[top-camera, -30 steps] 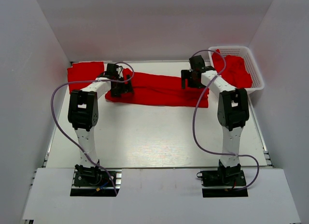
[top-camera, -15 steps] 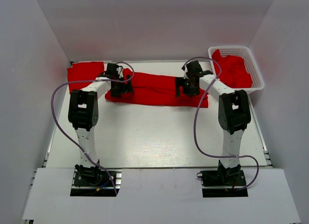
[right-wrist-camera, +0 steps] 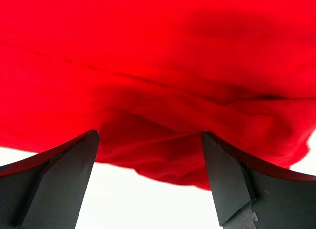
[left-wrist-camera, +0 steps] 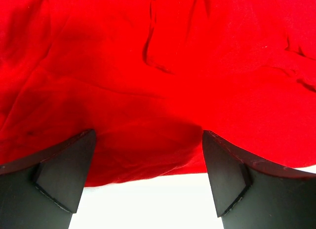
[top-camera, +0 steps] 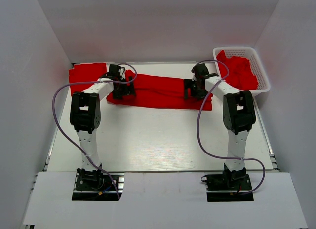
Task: Fold and stack the t-shirts
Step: Fold the other side of the tshirt into a rectangle
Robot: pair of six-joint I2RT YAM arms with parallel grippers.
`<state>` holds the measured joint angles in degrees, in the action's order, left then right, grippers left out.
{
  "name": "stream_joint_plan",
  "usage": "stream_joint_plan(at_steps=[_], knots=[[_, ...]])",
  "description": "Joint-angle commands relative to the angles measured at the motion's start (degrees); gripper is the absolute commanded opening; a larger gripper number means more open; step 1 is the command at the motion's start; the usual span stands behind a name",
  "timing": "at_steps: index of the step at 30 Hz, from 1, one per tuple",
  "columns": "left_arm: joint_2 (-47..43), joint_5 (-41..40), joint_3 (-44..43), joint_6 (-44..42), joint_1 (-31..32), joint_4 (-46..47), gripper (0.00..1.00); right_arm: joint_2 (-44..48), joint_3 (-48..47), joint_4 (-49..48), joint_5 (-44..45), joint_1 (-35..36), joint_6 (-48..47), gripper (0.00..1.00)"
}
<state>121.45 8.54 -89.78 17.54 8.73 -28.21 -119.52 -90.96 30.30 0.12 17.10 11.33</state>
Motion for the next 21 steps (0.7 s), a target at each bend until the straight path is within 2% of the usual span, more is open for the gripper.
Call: stream_joint_plan(at_steps=[1, 5, 10, 21], knots=[[2.5, -3.1, 0.3, -1.4, -1.0, -3.8, 1.0, -0.3, -0.9, -3.8, 3.5, -0.8, 1.6, 0.9], [2.5, -3.7, 0.3, -1.9, -1.0, -3.8, 1.0, -2.6, -5.5, -4.8, 6.8, -2.1, 1.7, 0.9], [2.0, -3.7, -0.2, -2.4, -1.0, -4.3, 1.0, -6.9, -14.8, 0.1, 9.5, -3.3, 1.8, 0.9], [-0.9, -3.2, -1.9, -2.4, -1.0, -4.3, 1.0, -1.5, -12.9, -0.1, 3.1, -3.2, -1.0, 0.9]])
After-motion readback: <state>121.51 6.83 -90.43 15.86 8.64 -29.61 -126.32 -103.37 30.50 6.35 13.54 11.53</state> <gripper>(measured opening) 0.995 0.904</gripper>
